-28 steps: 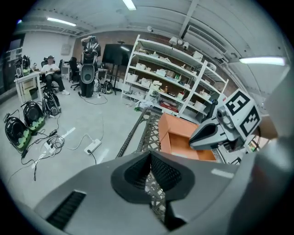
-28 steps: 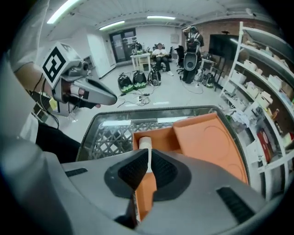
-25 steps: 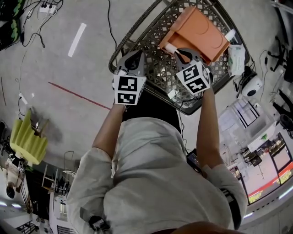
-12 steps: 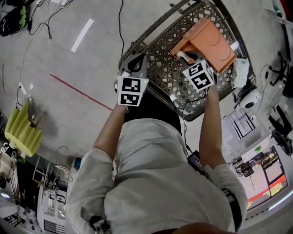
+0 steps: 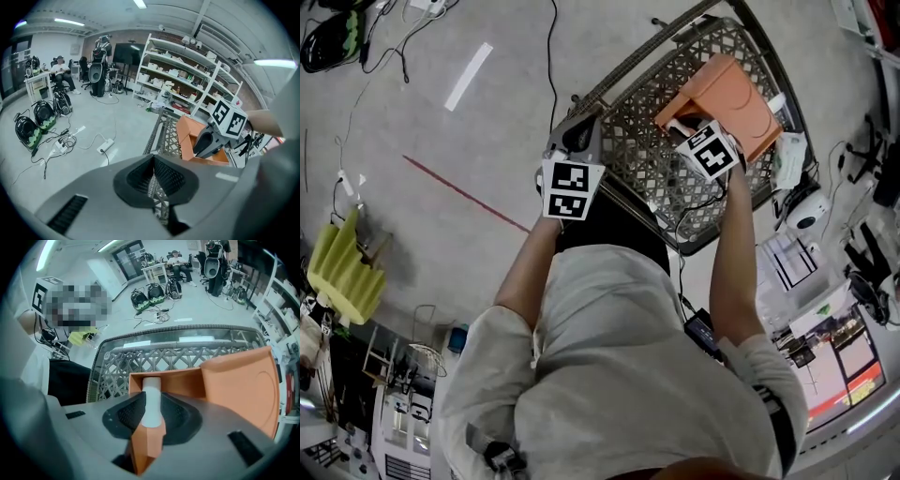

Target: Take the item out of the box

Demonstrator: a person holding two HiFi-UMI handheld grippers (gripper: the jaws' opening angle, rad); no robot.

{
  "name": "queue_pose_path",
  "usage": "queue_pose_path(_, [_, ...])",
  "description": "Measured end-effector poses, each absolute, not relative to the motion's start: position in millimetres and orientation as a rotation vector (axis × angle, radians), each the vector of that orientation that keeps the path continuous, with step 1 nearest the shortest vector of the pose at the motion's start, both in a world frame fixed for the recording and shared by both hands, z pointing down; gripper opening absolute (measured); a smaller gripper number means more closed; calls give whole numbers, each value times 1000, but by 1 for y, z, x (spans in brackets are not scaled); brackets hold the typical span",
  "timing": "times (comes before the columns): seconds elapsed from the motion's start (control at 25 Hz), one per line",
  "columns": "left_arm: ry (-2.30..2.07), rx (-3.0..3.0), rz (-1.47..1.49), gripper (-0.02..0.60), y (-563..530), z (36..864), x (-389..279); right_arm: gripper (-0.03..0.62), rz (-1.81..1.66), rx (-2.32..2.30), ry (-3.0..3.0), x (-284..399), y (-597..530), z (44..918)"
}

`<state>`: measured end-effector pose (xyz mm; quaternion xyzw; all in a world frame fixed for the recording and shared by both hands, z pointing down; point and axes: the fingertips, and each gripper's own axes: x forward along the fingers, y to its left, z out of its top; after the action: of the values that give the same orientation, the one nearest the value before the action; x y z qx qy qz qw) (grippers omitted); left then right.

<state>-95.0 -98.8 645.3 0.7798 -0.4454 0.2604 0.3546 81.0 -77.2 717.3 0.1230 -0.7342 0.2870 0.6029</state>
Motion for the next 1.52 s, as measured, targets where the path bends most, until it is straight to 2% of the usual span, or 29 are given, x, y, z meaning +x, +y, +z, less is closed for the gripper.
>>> queue_pose_path(0.36, [-1127,2023,668,9,-115,648,-105,118,729,275,-1665,82,-81,725])
queue_pose_path(0.88, [-1103,2025,667,9,-120,653,-104,110,724,234,-1646,80,-74,721])
queue_pose_path(1.2, [-1088,2030,669,9,-120,656,-96,123,666,228,-1593,110,-59,729])
queue_pose_path(1.52, [-1062,2050,683,9,-119,654,-84,123,633,269,-1605,112,-60,731])
